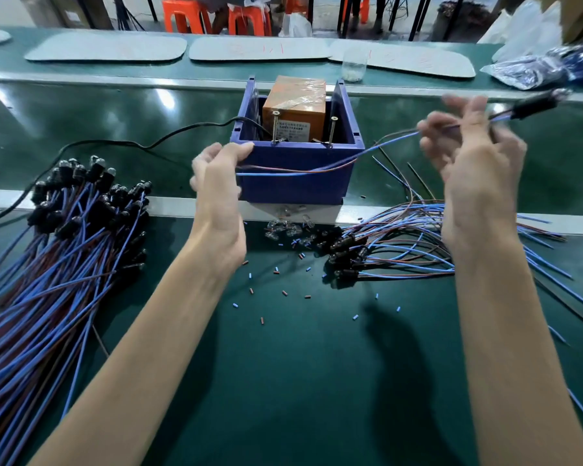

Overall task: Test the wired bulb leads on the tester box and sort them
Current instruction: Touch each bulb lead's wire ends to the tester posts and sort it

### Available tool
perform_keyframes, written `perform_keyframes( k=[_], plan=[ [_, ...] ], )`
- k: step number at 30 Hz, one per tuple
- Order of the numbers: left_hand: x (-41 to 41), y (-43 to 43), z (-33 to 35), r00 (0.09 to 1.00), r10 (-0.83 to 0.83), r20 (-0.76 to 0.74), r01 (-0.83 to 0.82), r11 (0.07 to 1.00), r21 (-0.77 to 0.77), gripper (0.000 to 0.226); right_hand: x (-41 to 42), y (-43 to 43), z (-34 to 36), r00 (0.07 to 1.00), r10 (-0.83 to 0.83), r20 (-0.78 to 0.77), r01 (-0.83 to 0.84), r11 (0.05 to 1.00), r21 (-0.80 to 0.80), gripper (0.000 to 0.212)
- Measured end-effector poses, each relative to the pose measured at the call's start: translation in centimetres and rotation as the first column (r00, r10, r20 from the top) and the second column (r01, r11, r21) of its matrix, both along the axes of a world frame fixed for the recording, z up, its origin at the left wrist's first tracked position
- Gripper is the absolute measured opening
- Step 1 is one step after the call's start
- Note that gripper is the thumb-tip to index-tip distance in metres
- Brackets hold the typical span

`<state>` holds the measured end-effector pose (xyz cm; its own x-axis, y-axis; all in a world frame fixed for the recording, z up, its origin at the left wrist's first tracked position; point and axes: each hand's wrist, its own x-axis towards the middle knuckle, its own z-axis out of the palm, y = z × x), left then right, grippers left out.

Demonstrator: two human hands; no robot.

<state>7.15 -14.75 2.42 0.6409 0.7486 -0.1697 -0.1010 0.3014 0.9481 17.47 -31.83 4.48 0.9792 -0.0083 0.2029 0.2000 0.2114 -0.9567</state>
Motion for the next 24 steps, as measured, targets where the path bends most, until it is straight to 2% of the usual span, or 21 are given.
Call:
perform_keyframes(
  k=[1, 2, 3, 6, 7, 8, 11, 13, 16, 18, 21, 24],
  plan=[
    [-0.1, -0.1, 0.1, 0.999, 0.037, -0.017, -0.037, 0.999, 0.017, 0.066, 0.3, 0.1, 0.0, 0.995, -0.080, 0.060, 0.081, 0.997, -0.010, 0.027],
    [0.0, 0.0, 0.1, 0.997, 0.080, -0.008, -0.079, 0.996, 0.036, 0.072, 0.4, 0.1, -0.1, 0.974, -0.171, 0.146, 0.179, 0.983, -0.044, 0.027],
    [0.0, 0.1, 0.1, 0.994, 0.108, 0.017, -0.108, 0.993, 0.042, 0.069, 0.5, 0.1, -0.1, 0.931, -0.256, 0.260, 0.286, 0.955, -0.084, 0.030],
    [0.0, 0.3, -0.1, 0.993, 0.116, 0.029, -0.117, 0.993, 0.031, 0.041, 0.5, -0.2, -0.4, 0.717, -0.318, 0.620, 0.546, 0.810, -0.215, 0.032],
    [0.0, 0.3, -0.3, 0.994, 0.106, 0.025, -0.107, 0.994, 0.030, 0.029, 0.6, -0.4, -0.5, 0.673, -0.288, 0.681, 0.600, 0.751, -0.276, 0.032],
    [0.0, 0.3, -0.4, 0.995, 0.098, 0.022, -0.098, 0.995, 0.026, 0.018, 0.7, -0.7, -0.7, 0.671, -0.245, 0.700, 0.620, 0.703, -0.349, 0.032],
    [0.2, 0.4, -0.7, 0.997, 0.076, 0.003, -0.076, 0.997, 0.028, 0.008, 0.9, -1.3, -1.6, 0.797, -0.068, 0.600, 0.513, 0.600, -0.614, 0.034],
    [0.3, 0.5, -0.8, 0.998, 0.065, -0.006, -0.065, 0.997, 0.045, 0.010, 1.2, -1.2, -2.3, 0.881, 0.044, 0.471, 0.387, 0.504, -0.772, 0.035],
    [0.3, 0.6, -1.0, 0.998, 0.056, -0.021, -0.055, 0.997, 0.060, 0.013, 1.5, -0.7, -3.7, 0.959, 0.178, 0.220, 0.152, 0.331, -0.931, 0.035],
    [0.3, 0.6, -1.0, 0.999, 0.041, -0.026, -0.040, 0.998, 0.058, 0.014, 1.6, -0.4, -4.4, 0.964, 0.263, 0.035, -0.021, 0.206, -0.978, 0.034],
    [0.2, 0.8, -0.8, 0.999, -0.021, -0.033, 0.023, 0.998, 0.055, 0.015, 1.5, 0.0, -5.0, 0.912, 0.357, -0.203, -0.217, 0.000, -0.976, 0.036],
    [0.3, 1.1, -0.4, 0.980, -0.156, -0.122, 0.173, 0.974, 0.147, 0.015, 1.4, 0.2, -5.1, 0.880, 0.377, -0.290, -0.293, -0.052, -0.955, 0.037]
  ],
)
